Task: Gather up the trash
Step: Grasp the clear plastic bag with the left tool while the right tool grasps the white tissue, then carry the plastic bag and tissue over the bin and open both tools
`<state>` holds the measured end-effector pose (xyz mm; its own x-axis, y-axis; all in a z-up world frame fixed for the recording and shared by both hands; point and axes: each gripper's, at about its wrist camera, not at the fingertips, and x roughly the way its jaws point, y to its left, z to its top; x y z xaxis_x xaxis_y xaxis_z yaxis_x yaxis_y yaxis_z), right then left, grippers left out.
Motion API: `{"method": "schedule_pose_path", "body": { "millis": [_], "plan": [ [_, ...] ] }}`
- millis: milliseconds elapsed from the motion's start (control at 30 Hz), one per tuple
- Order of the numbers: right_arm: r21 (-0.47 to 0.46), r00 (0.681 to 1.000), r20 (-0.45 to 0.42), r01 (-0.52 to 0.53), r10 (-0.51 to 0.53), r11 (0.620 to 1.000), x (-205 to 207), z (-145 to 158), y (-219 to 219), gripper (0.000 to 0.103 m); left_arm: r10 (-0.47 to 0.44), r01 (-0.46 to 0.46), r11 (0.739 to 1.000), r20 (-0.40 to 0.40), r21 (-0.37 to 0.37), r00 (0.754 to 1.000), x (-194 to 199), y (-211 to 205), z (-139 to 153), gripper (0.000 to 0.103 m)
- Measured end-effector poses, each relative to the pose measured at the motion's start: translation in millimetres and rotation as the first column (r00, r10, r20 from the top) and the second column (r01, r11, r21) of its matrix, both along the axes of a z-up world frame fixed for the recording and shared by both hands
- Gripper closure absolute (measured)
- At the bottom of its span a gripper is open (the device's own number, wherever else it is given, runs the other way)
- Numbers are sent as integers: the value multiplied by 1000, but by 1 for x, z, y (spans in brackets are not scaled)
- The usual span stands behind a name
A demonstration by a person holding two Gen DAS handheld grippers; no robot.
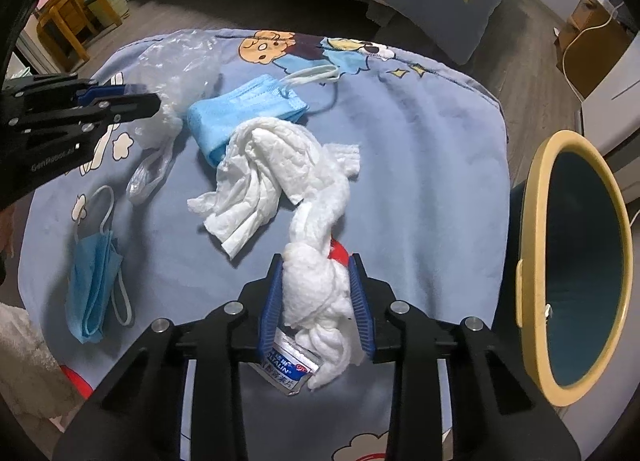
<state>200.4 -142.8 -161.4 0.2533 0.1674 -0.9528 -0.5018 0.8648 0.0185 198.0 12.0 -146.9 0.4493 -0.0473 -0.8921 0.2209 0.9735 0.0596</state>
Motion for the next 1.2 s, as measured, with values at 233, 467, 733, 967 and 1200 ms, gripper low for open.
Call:
{"method": "schedule_pose_path", "body": {
  "millis": [233,467,733,967,1200],
  "plan": [
    [22,999,34,23,-24,999,4,21,7,72,8,-8,1000,30,-2,1000,-7,9,11,87],
    [32,996,94,-2,-1,999,-8,49,26,72,7,-6,1000,129,-9,992,-28,22,48,88],
    [115,984,171,36,-56,993,-13,95,31,72,23,-10,998,234,-57,972,-53,41,95,88],
    [170,973,199,83,-117,982,-18,129,20,72,-18,31,999,300,-38,954,-73,37,126,88],
    [208,959,212,142,-187,968,-21,152,-10,72,-68,97,992,320,-76,945,-79,12,138,88]
  ]
}}
